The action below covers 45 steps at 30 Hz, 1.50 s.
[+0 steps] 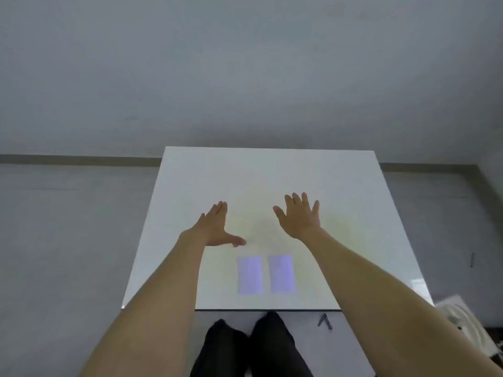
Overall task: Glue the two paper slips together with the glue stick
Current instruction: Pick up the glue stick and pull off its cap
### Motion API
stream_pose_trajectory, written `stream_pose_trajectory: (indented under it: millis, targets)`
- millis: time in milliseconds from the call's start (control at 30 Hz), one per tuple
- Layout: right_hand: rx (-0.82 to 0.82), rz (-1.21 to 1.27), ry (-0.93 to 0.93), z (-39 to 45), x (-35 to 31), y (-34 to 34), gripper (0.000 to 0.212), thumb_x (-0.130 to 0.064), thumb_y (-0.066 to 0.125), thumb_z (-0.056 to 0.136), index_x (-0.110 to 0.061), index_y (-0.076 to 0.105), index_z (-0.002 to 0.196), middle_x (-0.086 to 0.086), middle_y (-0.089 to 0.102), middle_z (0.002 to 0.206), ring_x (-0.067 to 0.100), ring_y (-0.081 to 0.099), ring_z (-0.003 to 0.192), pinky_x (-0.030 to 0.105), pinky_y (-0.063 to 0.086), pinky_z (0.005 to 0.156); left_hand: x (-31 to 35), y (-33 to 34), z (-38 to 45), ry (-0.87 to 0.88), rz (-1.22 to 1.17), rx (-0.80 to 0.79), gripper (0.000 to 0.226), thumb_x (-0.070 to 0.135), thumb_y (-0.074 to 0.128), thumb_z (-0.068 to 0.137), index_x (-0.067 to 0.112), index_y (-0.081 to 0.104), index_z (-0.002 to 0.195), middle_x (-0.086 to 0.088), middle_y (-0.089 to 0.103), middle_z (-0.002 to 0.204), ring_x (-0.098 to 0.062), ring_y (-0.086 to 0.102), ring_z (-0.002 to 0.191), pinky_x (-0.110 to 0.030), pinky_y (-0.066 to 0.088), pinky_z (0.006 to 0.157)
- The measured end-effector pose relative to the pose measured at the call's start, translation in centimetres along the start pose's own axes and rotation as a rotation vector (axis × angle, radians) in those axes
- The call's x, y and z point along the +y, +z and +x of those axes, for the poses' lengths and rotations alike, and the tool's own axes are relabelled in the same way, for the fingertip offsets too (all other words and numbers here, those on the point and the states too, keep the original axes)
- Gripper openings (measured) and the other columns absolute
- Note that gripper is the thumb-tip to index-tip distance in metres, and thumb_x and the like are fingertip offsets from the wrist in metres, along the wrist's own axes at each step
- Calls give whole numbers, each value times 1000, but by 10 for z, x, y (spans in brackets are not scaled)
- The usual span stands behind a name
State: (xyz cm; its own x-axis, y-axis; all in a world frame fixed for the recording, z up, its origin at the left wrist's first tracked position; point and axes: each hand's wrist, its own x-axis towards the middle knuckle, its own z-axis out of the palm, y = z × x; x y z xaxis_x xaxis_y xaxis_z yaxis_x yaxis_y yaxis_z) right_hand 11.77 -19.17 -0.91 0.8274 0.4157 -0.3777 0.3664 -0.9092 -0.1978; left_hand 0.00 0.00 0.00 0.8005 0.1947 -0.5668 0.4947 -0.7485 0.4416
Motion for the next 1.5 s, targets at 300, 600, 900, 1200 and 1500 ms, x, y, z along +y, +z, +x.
stream_pose_trajectory:
  millis: [300, 600, 900, 1200, 1500]
  targets:
    - [394, 283, -58, 54, 34, 119, 50, -42, 34, 99, -11, 42, 138, 8, 44, 145, 29, 41, 131, 42, 28, 106, -99, 95, 71, 51, -195, 132, 113, 52, 82, 60, 28, 20, 151, 8, 19, 160, -13, 22, 146, -30, 24, 112]
    - [703, 480, -187, 24, 64, 179, 44, -38, 36, 99, -13, 49, 134, 8, 47, 142, 29, 44, 128, 41, 29, 104, -113, 159, 95, 144, -280, 374, 87, 42, 78, 73, 21, 36, 145, -2, 40, 151, -18, 37, 139, -31, 33, 104]
    - [703, 685, -208, -23, 85, 205, 39, -36, 40, 98, -15, 55, 127, 4, 52, 134, 22, 60, 103, 30, 45, 87, -79, 185, 105, 11, -609, 716, 61, 35, 72, 80, 13, 52, 134, -4, 54, 139, -25, 49, 129, -36, 36, 108]
    - [729, 788, -241, -19, 70, 200, 34, -28, 50, 95, -21, 52, 129, 1, 56, 115, 9, 54, 64, 26, 42, 74, -64, 186, 100, 218, -453, 858, 22, 25, 71, 79, 22, 72, 101, -1, 71, 89, -23, 64, 87, -27, 40, 67]
    - [271, 1051, -97, -15, 32, 174, 78, -74, 24, 85, -10, 66, 70, 6, 69, 54, 14, 52, 31, 21, 35, 44, -39, 180, 71, 520, 143, 860, 42, 29, 68, 84, 30, 62, 126, 4, 61, 99, -16, 51, 95, -26, 41, 69]
